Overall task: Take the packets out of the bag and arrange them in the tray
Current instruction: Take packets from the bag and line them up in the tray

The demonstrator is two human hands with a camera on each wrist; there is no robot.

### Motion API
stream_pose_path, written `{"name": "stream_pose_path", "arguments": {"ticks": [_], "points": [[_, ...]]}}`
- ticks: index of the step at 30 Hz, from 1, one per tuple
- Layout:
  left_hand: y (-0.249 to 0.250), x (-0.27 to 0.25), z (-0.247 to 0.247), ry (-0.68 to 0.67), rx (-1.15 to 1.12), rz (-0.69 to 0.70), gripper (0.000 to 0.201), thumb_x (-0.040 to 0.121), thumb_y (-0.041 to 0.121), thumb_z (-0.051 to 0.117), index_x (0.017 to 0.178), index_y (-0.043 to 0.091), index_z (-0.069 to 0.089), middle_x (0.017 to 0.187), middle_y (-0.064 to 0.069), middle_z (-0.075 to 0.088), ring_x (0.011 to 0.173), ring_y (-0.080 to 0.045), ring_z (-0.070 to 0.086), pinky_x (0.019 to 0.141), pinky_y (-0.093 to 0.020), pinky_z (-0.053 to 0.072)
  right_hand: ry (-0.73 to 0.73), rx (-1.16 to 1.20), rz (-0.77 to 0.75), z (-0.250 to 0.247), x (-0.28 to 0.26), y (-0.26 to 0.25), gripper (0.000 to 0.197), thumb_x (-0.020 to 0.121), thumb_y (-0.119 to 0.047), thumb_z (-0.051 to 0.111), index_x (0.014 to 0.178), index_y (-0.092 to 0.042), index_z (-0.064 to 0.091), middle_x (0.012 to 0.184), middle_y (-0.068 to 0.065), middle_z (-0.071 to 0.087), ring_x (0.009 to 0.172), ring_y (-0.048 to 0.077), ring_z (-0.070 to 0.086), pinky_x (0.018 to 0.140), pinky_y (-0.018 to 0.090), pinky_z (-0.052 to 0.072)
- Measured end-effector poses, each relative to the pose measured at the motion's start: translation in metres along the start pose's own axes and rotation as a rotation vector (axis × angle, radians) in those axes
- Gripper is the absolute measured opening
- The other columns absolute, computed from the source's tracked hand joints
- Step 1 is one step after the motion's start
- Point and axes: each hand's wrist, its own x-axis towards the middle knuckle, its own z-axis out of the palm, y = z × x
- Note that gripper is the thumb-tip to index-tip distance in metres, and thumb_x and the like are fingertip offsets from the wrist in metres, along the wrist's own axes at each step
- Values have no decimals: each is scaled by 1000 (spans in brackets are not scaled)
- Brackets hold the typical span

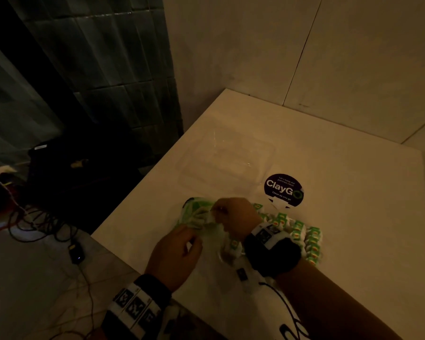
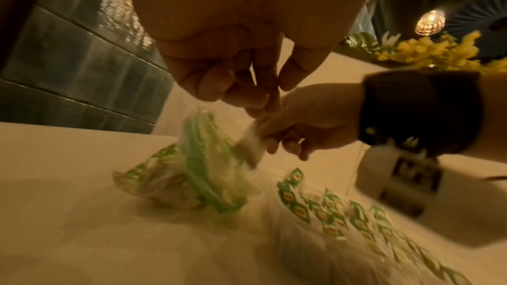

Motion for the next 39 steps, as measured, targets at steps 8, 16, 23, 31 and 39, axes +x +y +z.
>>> {"name": "stream_pose_path", "arguments": {"ticks": [8, 16, 23, 31, 39], "points": [[1, -7, 6, -58, -49, 96, 39, 86, 52, 33, 81, 23, 60, 81, 12, 51, 61, -14, 52, 63, -33, 45, 279, 449, 77, -66, -48, 59, 6, 85, -7, 66, 82, -12, 67, 79, 2, 68, 76, 23, 68, 73, 39, 59], [14, -16, 29, -170, -81, 94, 43, 82, 54, 31, 81, 23, 61, 81, 10, 52, 63, -12, 52, 64, -32, 45, 350, 314, 194, -61, -76, 86, 30, 81, -5, 66, 102, -20, 51, 83, 5, 68, 70, 24, 67, 68, 41, 56], [9, -18, 25, -104, -108, 48, 43, 81, 54, 32, 82, 24, 63, 82, 14, 53, 71, -13, 52, 61, -17, 38, 23, 74, 127, -13, -59, 54, 19, 86, -19, 63, 102, -11, 68, 97, 6, 67, 83, 16, 56, 75, 24, 41], [-3, -22, 8, -34, -80, 42, 36, 84, 51, 34, 80, 27, 61, 81, 14, 53, 68, -12, 49, 61, -18, 38, -174, -116, 178, 30, -35, 31, 10, 85, -13, 58, 87, -8, 67, 101, 14, 67, 95, 31, 62, 76, 32, 47], [-11, -16, -5, 82, -105, 15, 37, 86, 48, 36, 78, 22, 60, 80, 10, 52, 60, -12, 49, 61, -37, 46, -86, -167, 177, 50, -34, 32, 34, 79, -30, 68, 80, -22, 36, 89, 3, 51, 87, 26, 57, 68, 29, 38]]}}
